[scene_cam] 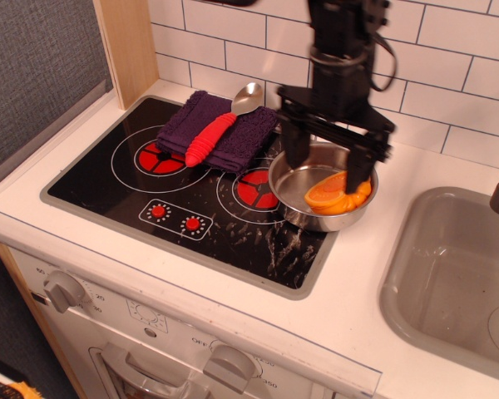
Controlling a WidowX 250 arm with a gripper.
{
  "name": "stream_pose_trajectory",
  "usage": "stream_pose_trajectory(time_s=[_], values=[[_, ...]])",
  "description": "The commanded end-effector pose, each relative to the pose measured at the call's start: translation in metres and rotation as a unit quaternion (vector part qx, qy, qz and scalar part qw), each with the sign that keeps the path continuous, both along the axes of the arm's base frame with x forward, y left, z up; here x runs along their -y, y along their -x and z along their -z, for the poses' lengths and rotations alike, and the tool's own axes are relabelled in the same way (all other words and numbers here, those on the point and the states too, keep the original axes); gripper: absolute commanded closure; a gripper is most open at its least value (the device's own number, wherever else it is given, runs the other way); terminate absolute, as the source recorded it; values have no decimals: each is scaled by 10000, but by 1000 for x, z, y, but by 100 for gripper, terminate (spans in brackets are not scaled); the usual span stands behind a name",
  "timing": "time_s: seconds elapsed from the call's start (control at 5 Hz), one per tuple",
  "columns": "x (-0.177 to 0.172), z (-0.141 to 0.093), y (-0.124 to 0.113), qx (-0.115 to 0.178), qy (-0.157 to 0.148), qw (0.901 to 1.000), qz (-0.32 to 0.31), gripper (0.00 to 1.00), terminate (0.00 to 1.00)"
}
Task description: Move bell pepper towards left side of stove.
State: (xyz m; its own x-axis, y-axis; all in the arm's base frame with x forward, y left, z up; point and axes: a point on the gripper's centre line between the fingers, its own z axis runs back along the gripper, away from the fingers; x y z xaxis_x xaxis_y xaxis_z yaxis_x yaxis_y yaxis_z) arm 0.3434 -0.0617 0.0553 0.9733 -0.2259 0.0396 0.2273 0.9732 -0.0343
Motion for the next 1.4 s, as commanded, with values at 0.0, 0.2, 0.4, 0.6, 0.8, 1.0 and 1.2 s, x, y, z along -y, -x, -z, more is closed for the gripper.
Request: stream_pose_trajectory(time_s=[0.0, 0.2, 0.4, 0.6, 0.8, 1.0, 1.2], values=[[1, 16, -8, -245, 80, 9996, -65, 0, 0], [-2, 25, -10, -414, 74, 9991, -109, 0, 0], [-10, 33, -10, -514, 121, 9982, -269, 0, 0], [-19, 26, -8, -297, 247, 9985, -381, 100, 0], [-34, -19, -7, 361, 312, 9984, -309, 100, 0], [-62, -68, -1, 1138, 221, 9920, -506, 100, 0], [-111, -85, 18, 1394, 270, 9836, -1110, 100, 0]])
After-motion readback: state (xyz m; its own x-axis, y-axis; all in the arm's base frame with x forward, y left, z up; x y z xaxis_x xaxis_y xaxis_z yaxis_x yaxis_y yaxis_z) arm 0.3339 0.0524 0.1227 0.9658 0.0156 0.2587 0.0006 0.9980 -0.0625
